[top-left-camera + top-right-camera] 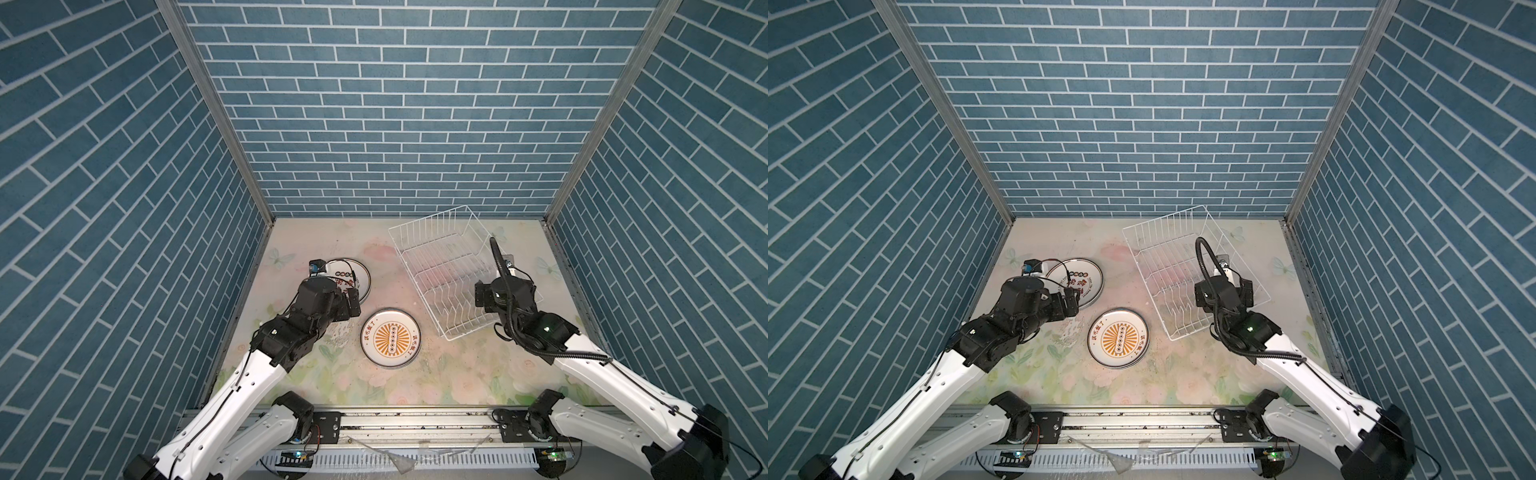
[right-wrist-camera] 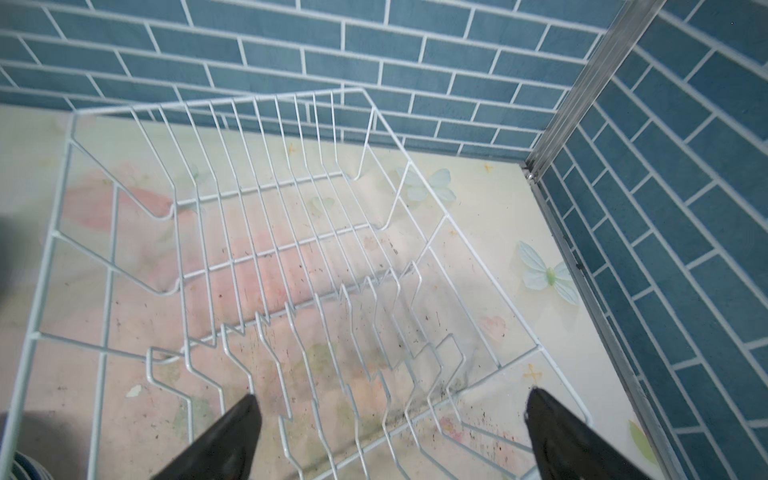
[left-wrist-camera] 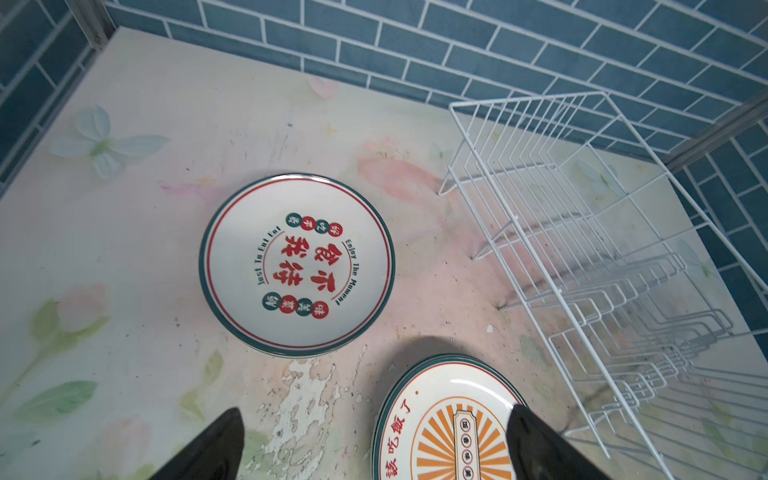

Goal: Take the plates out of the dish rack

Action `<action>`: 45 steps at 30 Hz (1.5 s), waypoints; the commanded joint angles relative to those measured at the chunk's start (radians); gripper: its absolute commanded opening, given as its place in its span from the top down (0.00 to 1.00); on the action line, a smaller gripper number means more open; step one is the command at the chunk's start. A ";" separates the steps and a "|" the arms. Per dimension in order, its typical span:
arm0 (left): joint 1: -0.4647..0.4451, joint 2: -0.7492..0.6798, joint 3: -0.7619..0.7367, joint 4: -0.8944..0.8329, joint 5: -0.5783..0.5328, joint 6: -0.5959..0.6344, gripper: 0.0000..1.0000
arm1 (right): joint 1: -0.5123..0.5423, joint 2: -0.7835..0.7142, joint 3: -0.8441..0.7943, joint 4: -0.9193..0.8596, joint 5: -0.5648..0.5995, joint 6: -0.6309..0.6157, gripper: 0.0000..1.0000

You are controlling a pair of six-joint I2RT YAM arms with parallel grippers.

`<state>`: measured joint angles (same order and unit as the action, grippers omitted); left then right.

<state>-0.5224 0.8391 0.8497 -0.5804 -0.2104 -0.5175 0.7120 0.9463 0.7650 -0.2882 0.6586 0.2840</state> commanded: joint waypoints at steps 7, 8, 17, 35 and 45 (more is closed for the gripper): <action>-0.002 -0.071 0.042 -0.067 -0.236 0.016 0.01 | -0.025 -0.214 -0.027 0.039 0.099 -0.045 0.01; -0.004 -0.077 0.038 -0.071 -0.269 0.002 0.01 | -0.032 -0.236 -0.019 0.014 0.112 -0.026 0.01; -0.003 -0.119 -0.123 0.157 -0.358 0.086 0.01 | -0.063 -0.423 -0.204 0.234 0.450 -0.007 0.01; 0.051 0.081 -0.288 0.599 -0.506 0.385 0.01 | -0.284 -0.212 -0.441 0.752 0.248 -0.240 0.01; 0.175 0.113 -0.357 0.779 -0.361 0.521 0.01 | -0.362 -0.189 -0.578 0.894 -0.109 -0.355 0.01</action>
<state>-0.3737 0.9371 0.5159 0.1066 -0.6117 -0.0505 0.3710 0.7361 0.1913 0.5537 0.6720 -0.0086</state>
